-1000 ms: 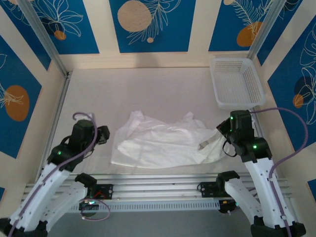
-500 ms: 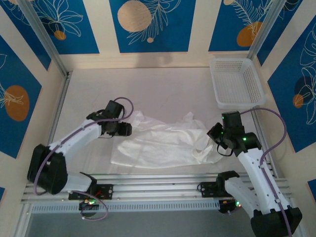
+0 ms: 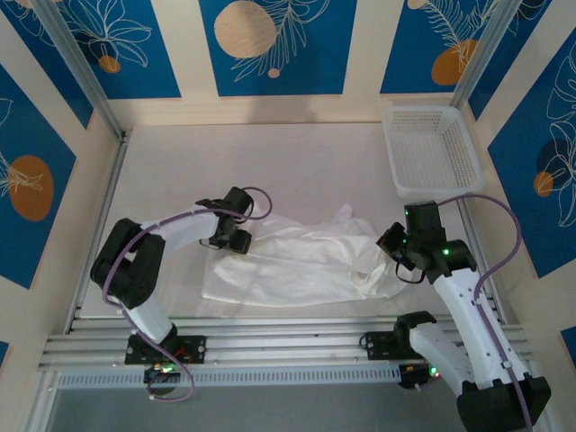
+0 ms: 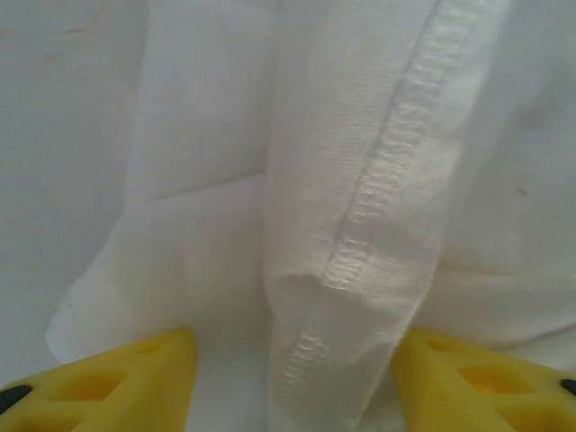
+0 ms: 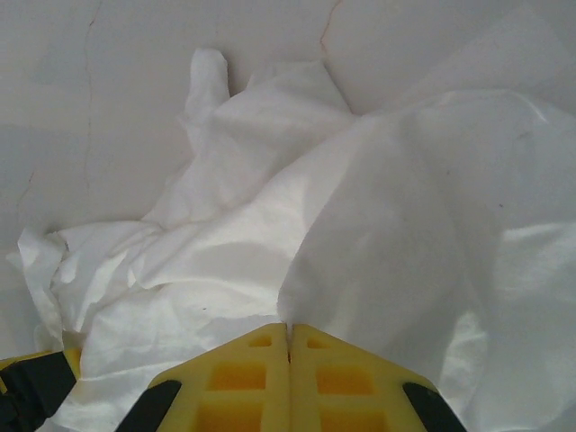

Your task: Fold the inside-out t-shirt

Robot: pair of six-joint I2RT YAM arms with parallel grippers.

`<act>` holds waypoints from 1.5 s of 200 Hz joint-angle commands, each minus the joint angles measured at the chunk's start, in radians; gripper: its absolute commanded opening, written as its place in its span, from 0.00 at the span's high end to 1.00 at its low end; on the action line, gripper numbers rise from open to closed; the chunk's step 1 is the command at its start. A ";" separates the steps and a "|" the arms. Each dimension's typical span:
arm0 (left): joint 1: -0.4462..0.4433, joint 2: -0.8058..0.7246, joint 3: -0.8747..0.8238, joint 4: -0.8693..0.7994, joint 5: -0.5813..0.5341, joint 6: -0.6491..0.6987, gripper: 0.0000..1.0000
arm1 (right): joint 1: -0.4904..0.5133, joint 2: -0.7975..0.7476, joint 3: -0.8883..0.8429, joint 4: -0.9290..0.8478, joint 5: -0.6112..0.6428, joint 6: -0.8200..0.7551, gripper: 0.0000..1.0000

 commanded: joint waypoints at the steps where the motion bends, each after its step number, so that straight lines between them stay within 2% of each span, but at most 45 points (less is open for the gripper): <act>1: -0.020 0.004 0.027 -0.043 -0.132 0.017 0.48 | 0.002 0.006 0.031 0.006 -0.019 -0.010 1.00; 17: -0.024 -0.016 0.022 -0.058 -0.189 0.031 0.53 | 0.003 0.009 0.033 0.006 -0.016 -0.012 1.00; 28: -0.022 -0.029 0.019 -0.060 -0.199 0.036 0.62 | 0.003 0.010 0.037 0.009 -0.014 -0.012 1.00; 37: -0.017 -0.038 0.017 -0.056 -0.179 0.037 0.74 | 0.003 0.013 0.040 0.009 -0.015 -0.013 1.00; 49: -0.012 -0.047 0.016 -0.052 -0.129 0.035 1.00 | 0.004 0.018 0.045 0.008 -0.013 -0.015 1.00; 60: -0.004 -0.066 0.014 -0.043 -0.076 0.024 1.00 | 0.005 0.019 0.052 0.005 -0.011 -0.017 1.00; 76: 0.029 -0.121 0.011 -0.016 0.059 -0.003 1.00 | 0.005 0.016 0.069 -0.002 -0.005 -0.017 1.00; 109: 0.160 -0.208 0.065 0.019 0.348 -0.031 1.00 | 0.003 0.018 0.129 -0.014 0.010 -0.030 1.00; 126: 0.216 -0.199 0.093 0.024 0.417 -0.034 1.00 | 0.003 0.021 0.153 -0.023 0.021 -0.037 1.00; 151: 0.261 -0.140 0.135 0.015 0.410 -0.005 1.00 | 0.003 0.017 0.164 -0.029 0.027 -0.038 1.00; 170: 0.282 -0.077 0.165 0.030 0.460 0.003 0.97 | 0.002 0.016 0.159 -0.022 0.018 -0.034 1.00; 200: 0.291 0.018 0.217 0.058 0.488 0.009 0.86 | 0.003 0.015 0.151 -0.020 0.013 -0.026 1.00; 227: 0.307 0.062 0.248 0.056 0.434 0.021 0.76 | 0.004 0.013 0.150 -0.022 0.011 -0.026 1.00; 247: 0.320 0.030 0.230 0.044 0.368 0.017 0.68 | 0.004 0.010 0.151 -0.026 0.016 -0.027 1.00; 270: 0.326 -0.073 0.164 0.020 0.307 -0.015 0.59 | 0.004 0.011 0.152 -0.026 0.021 -0.029 1.00; 300: 0.336 -0.224 0.044 -0.036 0.302 -0.083 0.60 | 0.005 0.022 0.148 -0.007 0.011 -0.028 1.00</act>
